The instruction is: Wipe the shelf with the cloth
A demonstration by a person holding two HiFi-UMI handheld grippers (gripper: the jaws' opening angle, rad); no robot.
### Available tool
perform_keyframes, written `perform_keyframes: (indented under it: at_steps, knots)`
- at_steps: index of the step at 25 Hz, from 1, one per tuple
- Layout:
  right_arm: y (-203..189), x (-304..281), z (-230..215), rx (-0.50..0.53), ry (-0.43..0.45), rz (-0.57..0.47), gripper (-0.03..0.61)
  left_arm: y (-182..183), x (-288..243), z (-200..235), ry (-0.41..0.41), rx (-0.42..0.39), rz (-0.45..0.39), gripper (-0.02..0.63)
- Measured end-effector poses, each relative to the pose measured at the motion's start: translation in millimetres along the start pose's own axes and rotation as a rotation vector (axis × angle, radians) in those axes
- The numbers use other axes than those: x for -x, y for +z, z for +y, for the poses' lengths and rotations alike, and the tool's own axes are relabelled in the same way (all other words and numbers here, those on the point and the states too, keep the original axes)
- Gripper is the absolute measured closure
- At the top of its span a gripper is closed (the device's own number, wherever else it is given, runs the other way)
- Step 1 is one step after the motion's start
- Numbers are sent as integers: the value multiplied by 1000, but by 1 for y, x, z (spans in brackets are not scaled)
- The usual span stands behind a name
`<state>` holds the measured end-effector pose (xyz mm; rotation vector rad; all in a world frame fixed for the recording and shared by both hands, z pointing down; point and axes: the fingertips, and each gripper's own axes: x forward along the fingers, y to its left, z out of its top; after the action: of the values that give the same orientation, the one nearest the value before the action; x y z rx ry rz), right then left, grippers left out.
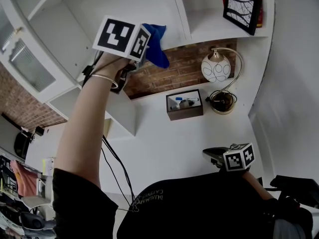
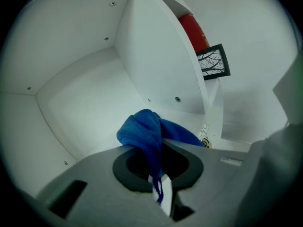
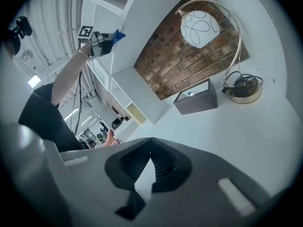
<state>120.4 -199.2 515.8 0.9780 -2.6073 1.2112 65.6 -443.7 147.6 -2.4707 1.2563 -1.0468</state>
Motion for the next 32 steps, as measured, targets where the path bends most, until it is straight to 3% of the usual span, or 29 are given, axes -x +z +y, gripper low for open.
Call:
perform_keyframes:
  at_steps: [32]
  knots:
    - [-15, 14, -11, -54, -18, -17, 571, 38, -7, -55, -82, -3, -96, 592]
